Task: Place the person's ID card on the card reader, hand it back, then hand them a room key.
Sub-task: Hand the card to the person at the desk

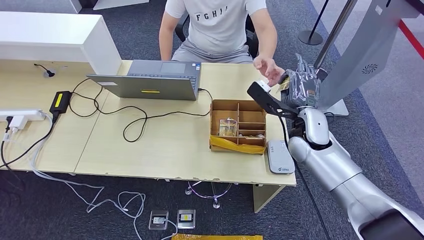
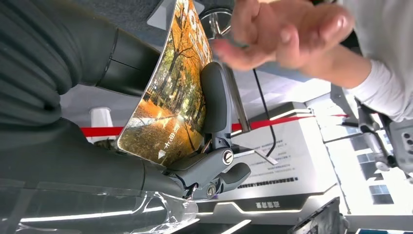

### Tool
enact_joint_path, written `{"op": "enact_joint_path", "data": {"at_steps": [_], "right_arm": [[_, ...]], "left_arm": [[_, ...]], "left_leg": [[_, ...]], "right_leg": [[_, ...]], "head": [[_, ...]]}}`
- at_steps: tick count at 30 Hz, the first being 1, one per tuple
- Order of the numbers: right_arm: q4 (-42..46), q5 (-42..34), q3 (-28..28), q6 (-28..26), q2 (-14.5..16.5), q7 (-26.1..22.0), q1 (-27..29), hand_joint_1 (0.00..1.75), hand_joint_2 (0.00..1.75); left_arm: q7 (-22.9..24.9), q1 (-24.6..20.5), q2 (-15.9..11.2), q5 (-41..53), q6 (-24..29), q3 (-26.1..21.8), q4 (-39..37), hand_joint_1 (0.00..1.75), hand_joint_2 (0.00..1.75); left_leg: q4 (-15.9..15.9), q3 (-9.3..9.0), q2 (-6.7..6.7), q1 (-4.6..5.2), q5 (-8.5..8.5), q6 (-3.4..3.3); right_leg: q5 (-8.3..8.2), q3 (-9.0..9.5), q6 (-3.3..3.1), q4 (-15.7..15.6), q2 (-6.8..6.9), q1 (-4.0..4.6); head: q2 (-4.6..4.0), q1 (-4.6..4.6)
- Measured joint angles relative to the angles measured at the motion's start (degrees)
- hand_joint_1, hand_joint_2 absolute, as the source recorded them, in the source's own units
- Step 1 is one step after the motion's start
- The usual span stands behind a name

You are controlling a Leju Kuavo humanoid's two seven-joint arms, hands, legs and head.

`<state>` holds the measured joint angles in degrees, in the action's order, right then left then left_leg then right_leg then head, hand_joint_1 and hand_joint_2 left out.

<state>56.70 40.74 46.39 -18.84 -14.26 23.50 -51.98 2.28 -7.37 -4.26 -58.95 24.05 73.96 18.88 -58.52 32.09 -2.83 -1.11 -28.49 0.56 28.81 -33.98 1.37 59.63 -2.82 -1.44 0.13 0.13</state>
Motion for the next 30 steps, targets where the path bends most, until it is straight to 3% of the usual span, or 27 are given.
{"op": "enact_joint_path", "data": {"at_steps": [19,20,23,24,30], "right_arm": [[-4.9,-1.3,1.8,-2.5,3.4,-2.8,0.1,1.73,1.75],[-5.2,-1.3,1.8,-2.5,3.5,-2.9,0.1,1.4,1.75],[-6.0,-1.2,1.8,-2.5,3.8,-3.1,0.1,0.11,1.75],[-6.2,-1.0,1.8,-2.5,3.9,-3.1,0.1,0.0,1.75],[-7.2,0.8,1.8,-2.4,4.1,-3.1,0.3,0.0,1.75]], "left_arm": [[0.0,0.0,0.0,-0.4,-0.8,0.0,-0.1,0.0,0.0],[0.0,0.0,0.0,-0.3,-0.8,0.0,-0.1,0.0,0.0],[0.1,0.0,0.0,-0.1,-0.8,0.0,-0.1,0.0,0.0],[0.1,0.0,0.0,0.0,-0.8,0.0,-0.1,0.0,0.0],[0.1,0.0,0.0,0.2,-0.8,0.0,-0.2,0.0,0.0]], "left_leg": [[0.0,0.05,-0.02,-0.01,0.0,0.0],[0.0,0.06,-0.03,-0.01,0.0,0.0],[0.0,0.08,-0.03,-0.01,0.0,0.0],[0.0,0.08,-0.02,0.0,-0.01,0.0],[0.0,0.08,-0.01,0.0,-0.01,0.01]], "right_leg": [[0.0,-0.05,0.0,0.0,0.01,0.01],[0.0,-0.05,0.0,0.0,0.0,0.01],[0.01,-0.06,0.0,0.0,0.0,0.0],[0.01,-0.07,0.0,0.0,0.0,0.0],[0.01,-0.08,0.0,0.0,0.0,0.0]], "head": [[0.0,0.01],[0.0,0.02],[0.0,0.02],[0.0,0.01],[0.0,0.02]]}}
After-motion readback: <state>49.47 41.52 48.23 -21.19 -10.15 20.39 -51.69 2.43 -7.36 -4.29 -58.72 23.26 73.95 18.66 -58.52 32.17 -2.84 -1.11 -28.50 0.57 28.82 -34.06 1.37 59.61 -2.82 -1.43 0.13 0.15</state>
